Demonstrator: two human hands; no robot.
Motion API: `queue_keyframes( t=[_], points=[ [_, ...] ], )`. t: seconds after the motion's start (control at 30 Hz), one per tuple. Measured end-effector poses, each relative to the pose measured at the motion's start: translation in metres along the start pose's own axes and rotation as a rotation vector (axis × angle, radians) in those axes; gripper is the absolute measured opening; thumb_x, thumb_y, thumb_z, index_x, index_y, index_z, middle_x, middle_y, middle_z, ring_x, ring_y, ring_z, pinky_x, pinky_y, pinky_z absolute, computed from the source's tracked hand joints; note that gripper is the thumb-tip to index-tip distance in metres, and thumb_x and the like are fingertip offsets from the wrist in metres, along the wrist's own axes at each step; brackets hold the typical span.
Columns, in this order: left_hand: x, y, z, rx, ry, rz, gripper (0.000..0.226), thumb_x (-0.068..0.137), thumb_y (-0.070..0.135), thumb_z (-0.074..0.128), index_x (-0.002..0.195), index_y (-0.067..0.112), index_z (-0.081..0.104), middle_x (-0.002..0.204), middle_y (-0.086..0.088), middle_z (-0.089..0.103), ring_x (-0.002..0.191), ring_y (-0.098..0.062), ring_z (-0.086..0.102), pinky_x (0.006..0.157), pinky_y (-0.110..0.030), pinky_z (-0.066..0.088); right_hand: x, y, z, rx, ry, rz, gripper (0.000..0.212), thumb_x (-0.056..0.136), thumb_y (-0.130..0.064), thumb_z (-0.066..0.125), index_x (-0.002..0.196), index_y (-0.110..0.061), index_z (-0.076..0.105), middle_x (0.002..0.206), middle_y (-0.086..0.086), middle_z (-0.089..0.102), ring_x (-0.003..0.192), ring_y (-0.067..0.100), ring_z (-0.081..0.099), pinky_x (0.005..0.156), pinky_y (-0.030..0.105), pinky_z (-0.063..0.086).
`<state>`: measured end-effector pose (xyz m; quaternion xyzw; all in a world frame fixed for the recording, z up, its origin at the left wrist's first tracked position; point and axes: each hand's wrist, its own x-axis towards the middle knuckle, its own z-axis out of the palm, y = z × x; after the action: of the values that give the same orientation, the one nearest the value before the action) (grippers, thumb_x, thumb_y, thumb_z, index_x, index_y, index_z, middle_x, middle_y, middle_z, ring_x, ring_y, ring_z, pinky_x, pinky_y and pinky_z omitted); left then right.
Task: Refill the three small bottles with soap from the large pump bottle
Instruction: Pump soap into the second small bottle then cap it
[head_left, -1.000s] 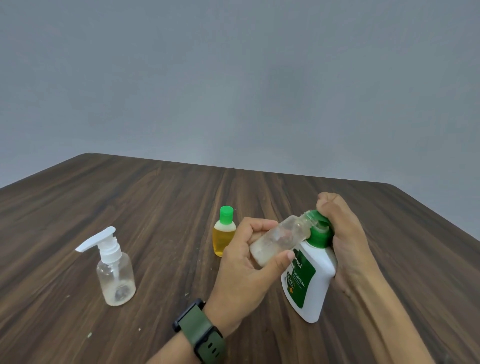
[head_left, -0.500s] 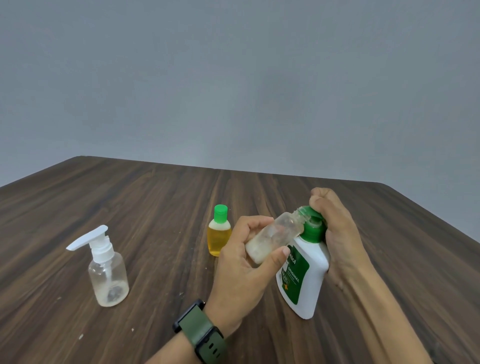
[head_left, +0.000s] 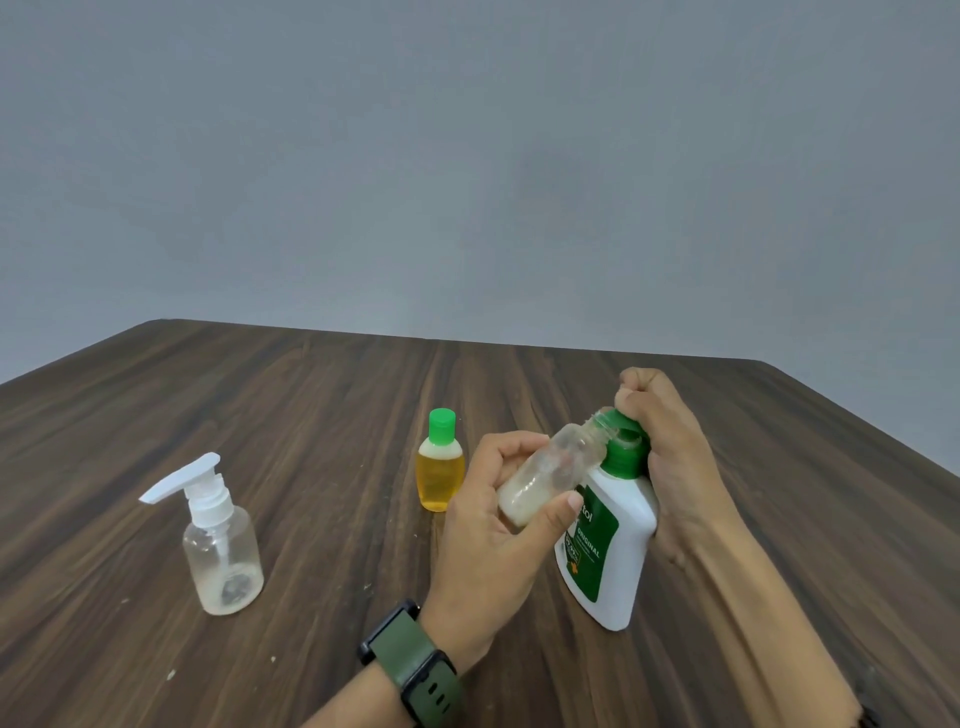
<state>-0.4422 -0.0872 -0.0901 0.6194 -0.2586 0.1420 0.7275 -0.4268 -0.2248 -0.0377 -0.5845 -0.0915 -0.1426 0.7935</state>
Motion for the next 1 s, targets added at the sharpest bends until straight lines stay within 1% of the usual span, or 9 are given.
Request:
queue_keyframes(
  t=[0.1,0.27,0.33,0.47,0.63,0.77,0.87,0.93,1.0],
  points=[
    [0.000,0.001,0.000,-0.009,-0.003,-0.009,0.035,0.070,0.029,0.072,0.101,0.033,0.056,0.100,0.012,0.066,0.090,-0.012,0.065,0.072,-0.030,0.057,0.000,0.001,0.000,-0.018,0.003,-0.004,0.011,0.075,-0.014,0.051,0.070,-0.021,0.044,0.054,-0.002,0.043,0.045,0.011,0.041,0.041,0.024,0.039],
    [0.004,0.004,0.001,-0.050,-0.003,-0.001,0.035,0.073,0.016,0.071,0.100,0.032,0.056,0.099,0.015,0.066,0.088,-0.008,0.065,0.071,-0.028,0.057,-0.001,0.002,0.001,0.014,0.028,0.014,0.017,0.076,-0.028,0.056,0.062,-0.024,0.048,0.055,-0.005,0.051,0.049,0.010,0.049,0.057,0.031,0.042],
    [0.005,0.004,0.001,-0.059,0.001,0.000,0.035,0.072,0.017,0.072,0.100,0.032,0.057,0.098,0.014,0.067,0.088,-0.007,0.065,0.072,-0.027,0.056,-0.001,0.003,0.000,0.020,0.028,0.025,0.020,0.080,-0.028,0.057,0.063,-0.023,0.048,0.055,-0.004,0.052,0.050,0.011,0.050,0.058,0.032,0.042],
    [0.005,0.003,-0.001,-0.051,0.001,0.007,0.036,0.071,0.020,0.073,0.101,0.031,0.058,0.099,0.013,0.066,0.090,-0.010,0.065,0.072,-0.026,0.056,-0.001,0.002,-0.001,0.027,0.004,0.000,0.017,0.075,-0.027,0.055,0.059,-0.026,0.051,0.055,-0.006,0.051,0.050,0.009,0.049,0.057,0.031,0.042],
    [0.003,0.002,-0.003,-0.022,-0.021,0.001,0.036,0.072,0.015,0.072,0.102,0.027,0.056,0.099,0.016,0.066,0.091,-0.007,0.064,0.074,-0.027,0.056,0.000,0.000,0.001,-0.032,0.009,-0.016,0.010,0.070,-0.019,0.052,0.073,-0.019,0.043,0.053,-0.007,0.047,0.044,0.007,0.048,0.046,0.023,0.042],
    [0.006,0.005,-0.002,-0.077,-0.010,0.004,0.036,0.072,0.012,0.074,0.100,0.027,0.057,0.099,0.012,0.067,0.091,-0.009,0.065,0.070,-0.021,0.054,-0.005,-0.001,0.004,0.033,-0.014,-0.028,0.018,0.082,-0.027,0.055,0.072,-0.017,0.044,0.052,-0.002,0.054,0.047,0.012,0.052,0.054,0.026,0.048],
    [0.007,0.009,-0.002,-0.088,-0.011,0.007,0.036,0.070,0.016,0.073,0.100,0.027,0.056,0.097,0.015,0.067,0.089,-0.006,0.064,0.067,-0.018,0.053,-0.006,-0.001,0.004,-0.005,-0.025,-0.031,0.021,0.078,-0.037,0.055,0.076,-0.018,0.047,0.053,-0.002,0.058,0.051,0.014,0.056,0.061,0.033,0.049],
    [0.007,0.011,-0.002,-0.076,-0.015,0.010,0.036,0.069,0.017,0.070,0.100,0.026,0.055,0.095,0.018,0.066,0.088,-0.004,0.064,0.067,-0.017,0.053,-0.005,-0.001,0.004,0.001,-0.022,-0.025,0.019,0.078,-0.035,0.056,0.074,-0.019,0.047,0.053,-0.004,0.058,0.050,0.012,0.056,0.060,0.032,0.049],
    [0.006,0.010,-0.002,-0.050,-0.013,0.012,0.035,0.071,0.013,0.070,0.100,0.025,0.055,0.093,0.021,0.066,0.086,-0.001,0.063,0.067,-0.016,0.052,-0.004,-0.002,0.004,0.015,-0.005,-0.029,0.017,0.085,-0.024,0.053,0.071,-0.019,0.044,0.050,-0.007,0.054,0.047,0.008,0.053,0.055,0.027,0.047]
  ],
)
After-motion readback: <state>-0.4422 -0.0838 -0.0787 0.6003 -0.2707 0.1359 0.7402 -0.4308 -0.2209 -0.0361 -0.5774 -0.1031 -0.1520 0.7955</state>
